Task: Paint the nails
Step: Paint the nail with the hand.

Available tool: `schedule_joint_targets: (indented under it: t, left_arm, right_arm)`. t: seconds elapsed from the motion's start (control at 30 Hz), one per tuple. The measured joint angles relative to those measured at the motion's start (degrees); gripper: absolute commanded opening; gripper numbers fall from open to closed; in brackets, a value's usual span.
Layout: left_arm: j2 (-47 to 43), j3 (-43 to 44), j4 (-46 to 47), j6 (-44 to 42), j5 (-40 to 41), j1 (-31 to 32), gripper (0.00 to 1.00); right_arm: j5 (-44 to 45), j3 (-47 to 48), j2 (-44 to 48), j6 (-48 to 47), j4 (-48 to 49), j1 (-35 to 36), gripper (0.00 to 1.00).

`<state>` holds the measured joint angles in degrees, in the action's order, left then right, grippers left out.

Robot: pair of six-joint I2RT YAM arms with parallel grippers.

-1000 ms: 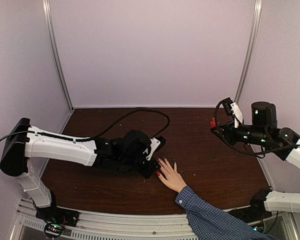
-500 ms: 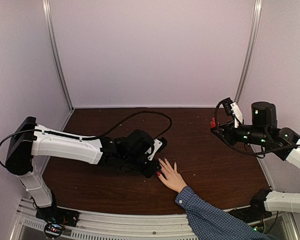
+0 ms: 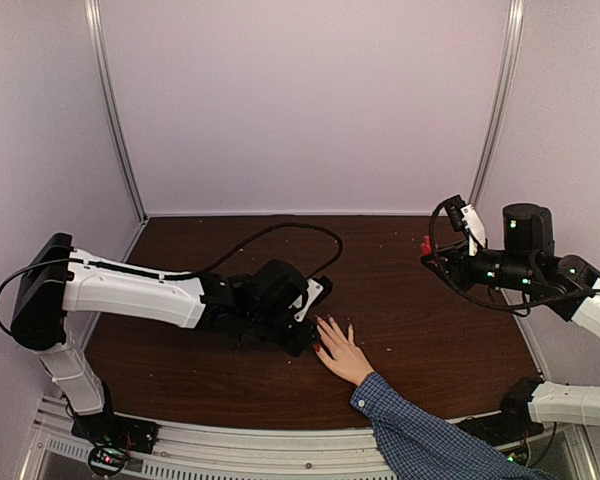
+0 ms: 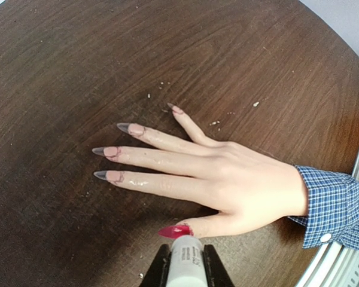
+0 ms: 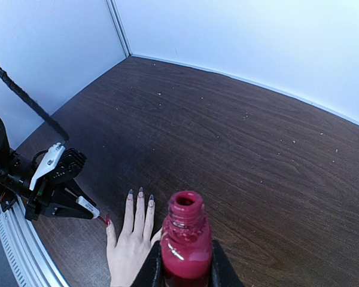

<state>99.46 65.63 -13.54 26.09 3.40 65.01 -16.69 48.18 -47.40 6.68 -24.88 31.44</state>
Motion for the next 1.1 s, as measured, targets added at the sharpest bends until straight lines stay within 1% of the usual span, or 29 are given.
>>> schedule_joint_targets:
  t: [0.8,1.1]
  left_arm:
    - [0.4,0.1,-1.2,0.6,0.7,-0.1,0.00]
    - [0.4,0.1,-1.2,1.7,2.2,-1.2,0.00]
  right_arm:
    - [0.0,0.0,0.0,0.0,0.0,0.0,0.00]
    - [0.0,0.0,0.0,0.0,0.0,0.0,0.00]
